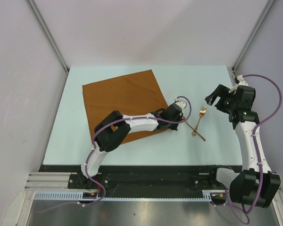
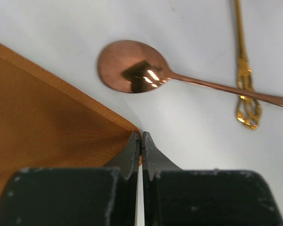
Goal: Fold the napkin, place the utensils inside, and roll it up
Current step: Fold the napkin
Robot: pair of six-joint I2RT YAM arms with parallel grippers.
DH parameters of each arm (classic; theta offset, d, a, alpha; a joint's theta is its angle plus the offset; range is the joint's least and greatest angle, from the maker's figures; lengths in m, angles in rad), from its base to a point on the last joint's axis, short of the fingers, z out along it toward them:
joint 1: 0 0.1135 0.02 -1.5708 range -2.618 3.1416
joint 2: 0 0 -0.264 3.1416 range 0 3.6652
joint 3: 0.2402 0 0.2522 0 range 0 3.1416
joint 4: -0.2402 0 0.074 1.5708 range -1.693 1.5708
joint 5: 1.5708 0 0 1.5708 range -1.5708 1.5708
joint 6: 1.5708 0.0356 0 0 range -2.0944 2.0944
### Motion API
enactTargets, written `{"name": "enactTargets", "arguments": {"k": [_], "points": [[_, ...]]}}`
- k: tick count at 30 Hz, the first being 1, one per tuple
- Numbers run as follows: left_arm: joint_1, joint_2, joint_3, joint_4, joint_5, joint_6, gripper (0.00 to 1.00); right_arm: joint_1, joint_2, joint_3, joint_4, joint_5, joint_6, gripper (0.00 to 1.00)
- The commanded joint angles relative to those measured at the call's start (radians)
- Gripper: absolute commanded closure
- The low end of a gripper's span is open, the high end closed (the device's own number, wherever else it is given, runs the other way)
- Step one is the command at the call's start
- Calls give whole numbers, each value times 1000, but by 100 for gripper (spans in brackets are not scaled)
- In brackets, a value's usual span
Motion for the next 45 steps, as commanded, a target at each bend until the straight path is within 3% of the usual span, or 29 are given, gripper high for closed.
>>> {"name": "enactTargets", "arguments": {"k": [1,9,21,27,36,45], "points": [[-14,-71,8,36,154,-72,100,-8,-28,18,0,10,-6,15],[23,-156,0,24,173,-65,100,-10,-38,28,-18,24,-14,15],[406,-270,-58,-203,180,150,100,-10,-45,41,-20,33,-8,15],[613,-279,-44,-253,47,250,100,-10,-37,41,-18,32,-8,15],[833,-167,119,-326,-42,348,100,-10,-42,33,-18,33,-5,15],[942,4,356,-401,-59,408,100,-10,-37,36,-20,39,-3,15]]}}
